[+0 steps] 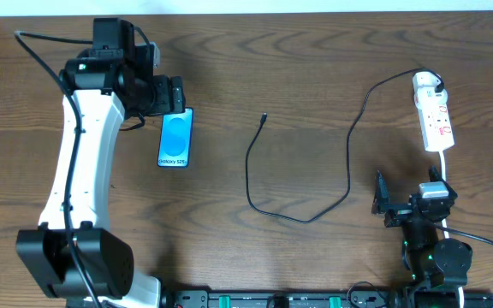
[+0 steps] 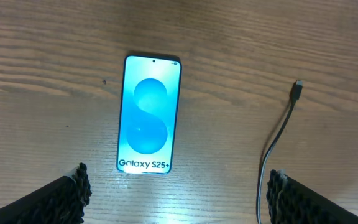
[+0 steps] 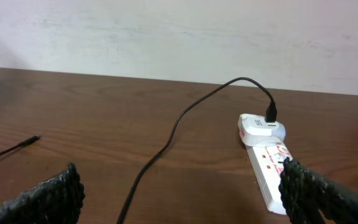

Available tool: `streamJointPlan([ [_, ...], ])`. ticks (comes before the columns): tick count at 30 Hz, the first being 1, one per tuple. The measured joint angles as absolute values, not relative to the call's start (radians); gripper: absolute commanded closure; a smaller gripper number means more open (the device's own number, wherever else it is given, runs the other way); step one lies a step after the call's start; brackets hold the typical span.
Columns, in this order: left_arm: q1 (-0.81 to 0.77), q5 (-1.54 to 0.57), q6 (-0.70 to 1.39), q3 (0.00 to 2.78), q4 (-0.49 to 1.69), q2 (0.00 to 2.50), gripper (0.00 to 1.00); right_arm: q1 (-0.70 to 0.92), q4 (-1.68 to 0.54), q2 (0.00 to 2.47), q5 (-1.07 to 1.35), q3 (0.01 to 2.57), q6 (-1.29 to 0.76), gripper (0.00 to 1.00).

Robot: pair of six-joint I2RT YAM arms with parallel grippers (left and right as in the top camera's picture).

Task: Plug charger to phone and switch on socket
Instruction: 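Move the left gripper forward over the Galaxy phone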

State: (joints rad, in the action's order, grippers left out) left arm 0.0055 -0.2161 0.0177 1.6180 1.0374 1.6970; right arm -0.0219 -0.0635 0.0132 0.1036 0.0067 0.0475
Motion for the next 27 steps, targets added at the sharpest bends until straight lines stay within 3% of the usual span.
streamJointPlan([
  [27,0.006,-0.145,-0.001,1.618,0.991,1.945,0.08,-0.022,-0.064,0.013,0.104,0.007,0.047,0.01],
])
